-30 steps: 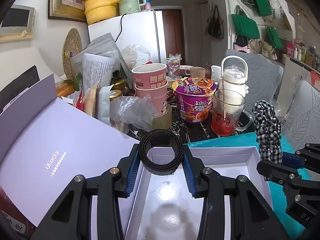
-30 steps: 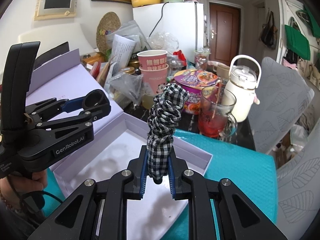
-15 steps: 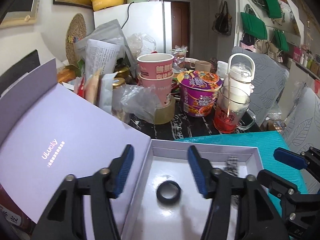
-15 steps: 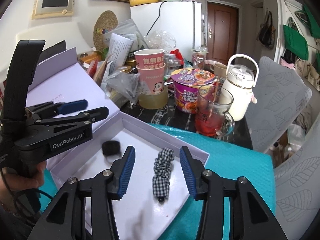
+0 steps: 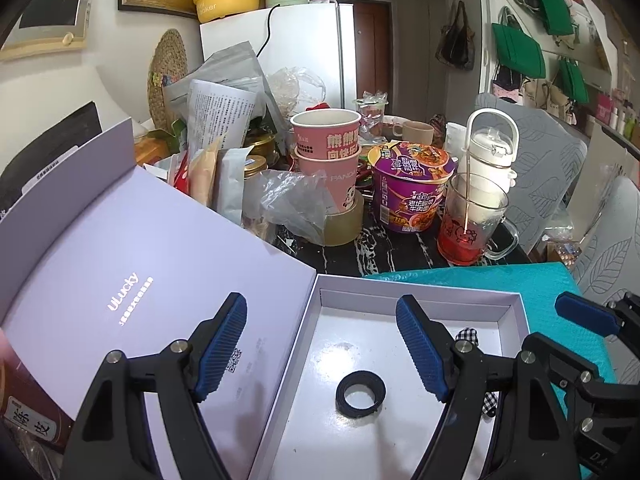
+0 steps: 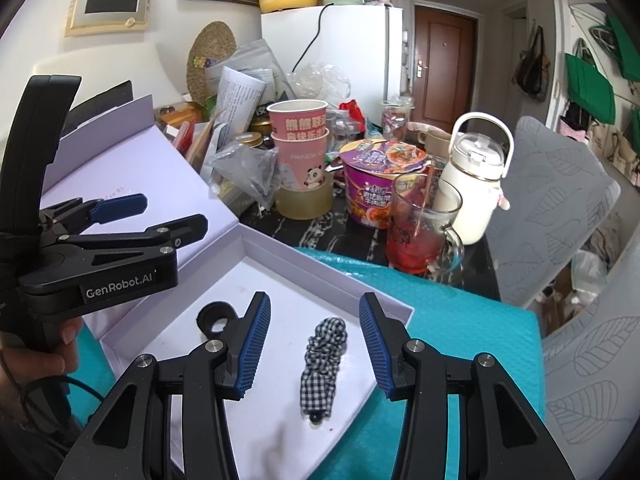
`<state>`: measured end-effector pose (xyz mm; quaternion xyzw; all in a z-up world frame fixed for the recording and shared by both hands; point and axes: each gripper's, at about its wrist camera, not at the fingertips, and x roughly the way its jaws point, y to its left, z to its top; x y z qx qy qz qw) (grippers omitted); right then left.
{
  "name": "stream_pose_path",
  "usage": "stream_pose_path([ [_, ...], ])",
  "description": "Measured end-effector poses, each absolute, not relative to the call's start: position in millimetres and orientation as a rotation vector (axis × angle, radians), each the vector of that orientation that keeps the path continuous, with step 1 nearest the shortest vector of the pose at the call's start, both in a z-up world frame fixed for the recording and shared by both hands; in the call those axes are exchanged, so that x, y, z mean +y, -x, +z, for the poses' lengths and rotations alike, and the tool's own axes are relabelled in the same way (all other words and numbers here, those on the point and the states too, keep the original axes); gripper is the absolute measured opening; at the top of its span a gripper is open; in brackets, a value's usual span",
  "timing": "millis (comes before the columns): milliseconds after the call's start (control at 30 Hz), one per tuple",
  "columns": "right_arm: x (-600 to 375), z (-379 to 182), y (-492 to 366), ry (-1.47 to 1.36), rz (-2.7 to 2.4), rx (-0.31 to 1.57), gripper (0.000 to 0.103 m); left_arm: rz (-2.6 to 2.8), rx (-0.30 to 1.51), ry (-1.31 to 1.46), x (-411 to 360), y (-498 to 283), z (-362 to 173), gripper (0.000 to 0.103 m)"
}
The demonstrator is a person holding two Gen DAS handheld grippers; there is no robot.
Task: Organize rigid objects
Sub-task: 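Open both tools to drop the ring and scrunchie into the box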
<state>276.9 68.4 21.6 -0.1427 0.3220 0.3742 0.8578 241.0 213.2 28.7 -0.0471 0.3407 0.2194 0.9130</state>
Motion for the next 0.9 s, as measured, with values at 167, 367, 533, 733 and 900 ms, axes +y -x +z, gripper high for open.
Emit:
stream_pose_path([
  [167, 68, 33, -268, 0.306, 0.789, 0.645, 0.046, 0.446, 0.698, 0.104, 206, -236, 34, 0.077],
  [367, 63, 50, -254, 0.296, 0.786, 0.622, 0.046, 0.457, 0.675, 0.098, 199, -220, 50, 0.077],
  [533, 54, 69, -240, 0.29, 0.787, 0.596, 0.046, 0.472, 0.634, 0.097, 195, -200, 70, 0.077],
  [733, 37, 94, -211, 0.288, 0.783, 0.552, 0.046, 0.469, 0.594, 0.083, 181, -169, 97, 0.077],
  [900, 23, 109, -190, 0.295, 0.768, 0.539, 0.046, 0.469, 0.556, 0.068, 165, -143, 115, 0.077],
])
